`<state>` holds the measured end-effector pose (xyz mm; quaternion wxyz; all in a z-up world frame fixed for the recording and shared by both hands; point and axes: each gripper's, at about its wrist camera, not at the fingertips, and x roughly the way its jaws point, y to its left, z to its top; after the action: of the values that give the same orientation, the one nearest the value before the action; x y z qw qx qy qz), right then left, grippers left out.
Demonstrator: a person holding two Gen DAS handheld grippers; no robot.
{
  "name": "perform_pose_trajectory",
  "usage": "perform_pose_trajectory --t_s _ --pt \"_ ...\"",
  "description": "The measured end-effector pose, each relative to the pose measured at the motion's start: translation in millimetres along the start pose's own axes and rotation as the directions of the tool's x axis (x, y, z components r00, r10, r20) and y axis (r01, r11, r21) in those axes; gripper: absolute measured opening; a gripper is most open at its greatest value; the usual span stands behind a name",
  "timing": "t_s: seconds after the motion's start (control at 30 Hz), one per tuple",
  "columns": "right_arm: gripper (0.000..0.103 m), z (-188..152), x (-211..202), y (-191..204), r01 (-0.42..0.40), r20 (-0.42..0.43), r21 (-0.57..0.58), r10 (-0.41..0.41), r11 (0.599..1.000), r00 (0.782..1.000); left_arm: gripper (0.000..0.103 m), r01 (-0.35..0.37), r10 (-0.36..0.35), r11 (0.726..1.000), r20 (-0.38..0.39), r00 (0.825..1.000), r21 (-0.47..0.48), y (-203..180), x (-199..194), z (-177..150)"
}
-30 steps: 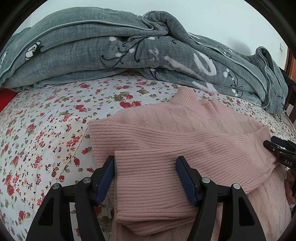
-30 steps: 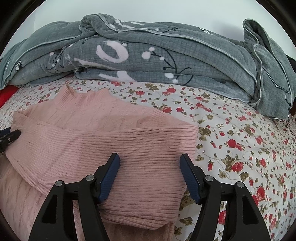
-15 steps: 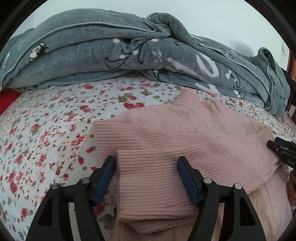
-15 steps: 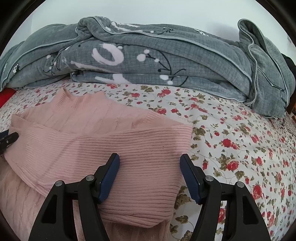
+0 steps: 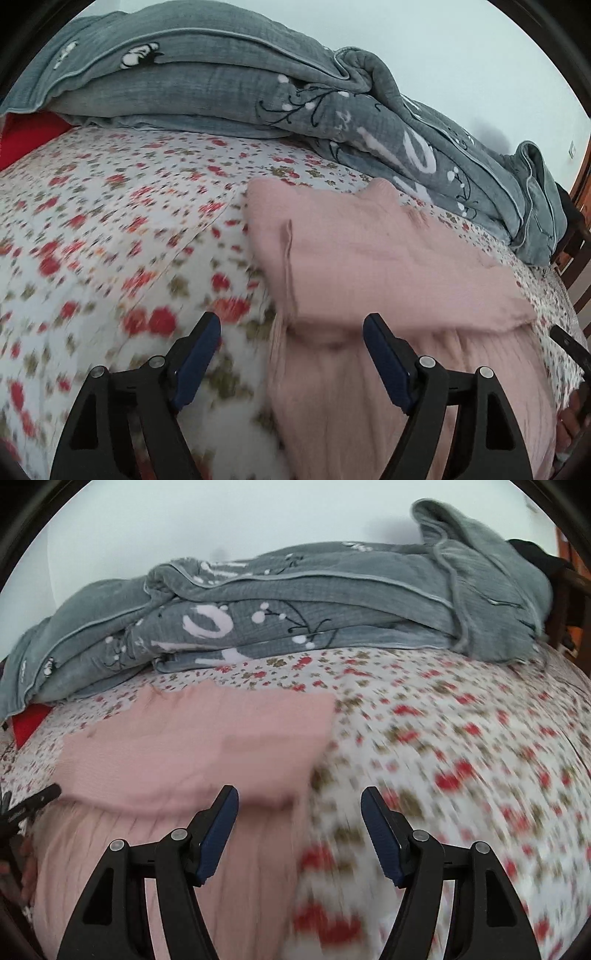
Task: Fold small clothes
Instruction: 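Move the left tool toward the sweater side edge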
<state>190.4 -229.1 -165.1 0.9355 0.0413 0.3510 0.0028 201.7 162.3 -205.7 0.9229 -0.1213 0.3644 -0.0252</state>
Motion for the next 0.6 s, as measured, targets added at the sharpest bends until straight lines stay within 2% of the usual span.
perform_pose_trajectory --t_s 0.1,0.17,0.2,0.27,0.4,0.53,0.6 --pt "0.068 -36 -43 -5 0.036 0.042 -0.028 -0.035 0.999 0.998 0.078 -0.014 0.013 0.996 0.005 1.0 0.089 -8 -27 -27" --pt "0.068 -57 -66 -5 0.04 0.051 -0.082 -0.036 0.996 0.998 0.078 -0.044 0.04 0.989 0.026 0.999 0.143 -8 -50 -46" --pt "0.068 -71 -81 -5 0.067 0.059 -0.124 -0.06 0.99 0.996 0.078 -0.053 0.048 0.987 0.036 0.998 0.154 -9 -65 -61" --pt "0.068 -94 -102 -5 0.102 0.077 -0.16 -0.091 0.982 0.993 0.078 -0.03 0.026 0.985 0.025 0.999 0.17 -9 -89 -84" --pt "0.068 -135 -137 -11 0.027 0.049 -0.161 -0.02 0.987 0.999 0.078 0.053 -0.053 0.991 0.001 0.999 0.125 -6 -132 -126" --pt "0.068 -164 -154 -15 -0.08 0.013 -0.083 0.081 0.993 0.997 0.078 0.018 -0.014 0.995 -0.038 0.999 0.095 -10 -150 -161" --pt "0.068 -174 -157 -14 -0.12 0.005 -0.049 0.121 0.992 0.993 0.073 0.015 -0.012 0.998 -0.06 0.998 0.058 -9 -151 -167"
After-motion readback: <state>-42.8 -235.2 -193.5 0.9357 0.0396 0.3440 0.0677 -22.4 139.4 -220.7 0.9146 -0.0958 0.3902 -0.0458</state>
